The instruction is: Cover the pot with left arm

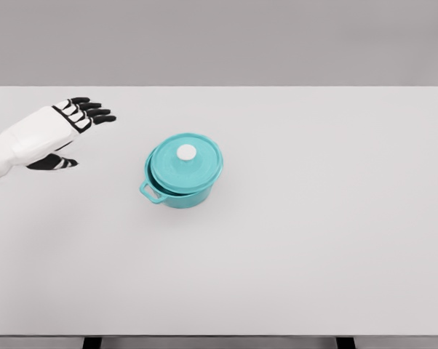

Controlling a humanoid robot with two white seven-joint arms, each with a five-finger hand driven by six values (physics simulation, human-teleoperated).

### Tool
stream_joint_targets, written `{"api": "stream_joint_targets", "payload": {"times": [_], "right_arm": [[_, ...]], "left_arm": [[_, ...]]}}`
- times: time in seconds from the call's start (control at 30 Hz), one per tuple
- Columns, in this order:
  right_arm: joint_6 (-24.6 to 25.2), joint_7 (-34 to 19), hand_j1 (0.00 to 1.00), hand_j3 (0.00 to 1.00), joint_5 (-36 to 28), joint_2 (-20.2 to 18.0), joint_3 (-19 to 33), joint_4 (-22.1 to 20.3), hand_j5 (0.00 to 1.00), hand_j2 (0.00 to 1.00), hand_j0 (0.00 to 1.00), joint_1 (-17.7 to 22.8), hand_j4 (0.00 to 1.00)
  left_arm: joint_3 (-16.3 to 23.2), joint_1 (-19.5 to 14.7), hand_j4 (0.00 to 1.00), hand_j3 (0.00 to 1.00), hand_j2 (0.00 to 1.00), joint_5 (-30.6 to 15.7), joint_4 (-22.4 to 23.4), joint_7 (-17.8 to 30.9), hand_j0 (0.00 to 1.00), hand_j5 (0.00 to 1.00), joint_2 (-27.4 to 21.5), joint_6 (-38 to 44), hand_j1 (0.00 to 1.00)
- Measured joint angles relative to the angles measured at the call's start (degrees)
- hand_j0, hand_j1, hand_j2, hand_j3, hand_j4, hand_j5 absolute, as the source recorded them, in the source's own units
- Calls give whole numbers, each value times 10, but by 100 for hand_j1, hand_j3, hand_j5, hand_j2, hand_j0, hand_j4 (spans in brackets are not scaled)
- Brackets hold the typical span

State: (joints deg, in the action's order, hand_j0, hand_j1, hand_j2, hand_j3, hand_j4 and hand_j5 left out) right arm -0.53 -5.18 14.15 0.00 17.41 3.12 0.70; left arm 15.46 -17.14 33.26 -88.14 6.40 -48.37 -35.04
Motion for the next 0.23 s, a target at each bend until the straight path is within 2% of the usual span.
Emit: {"api": "stream_joint_targets", "payload": {"times": [0.1, 0.23], "right_arm": [[0, 0, 100, 100, 0, 0, 0, 0, 100, 100, 100, 0, 100], [0, 0, 100, 100, 0, 0, 0, 0, 100, 100, 100, 0, 100]], "left_arm": [[-39, 2, 100, 100, 100, 1, -2, 1, 100, 100, -11, 0, 100], [-55, 2, 100, 100, 100, 2, -3, 1, 100, 100, -16, 0, 100]]}}
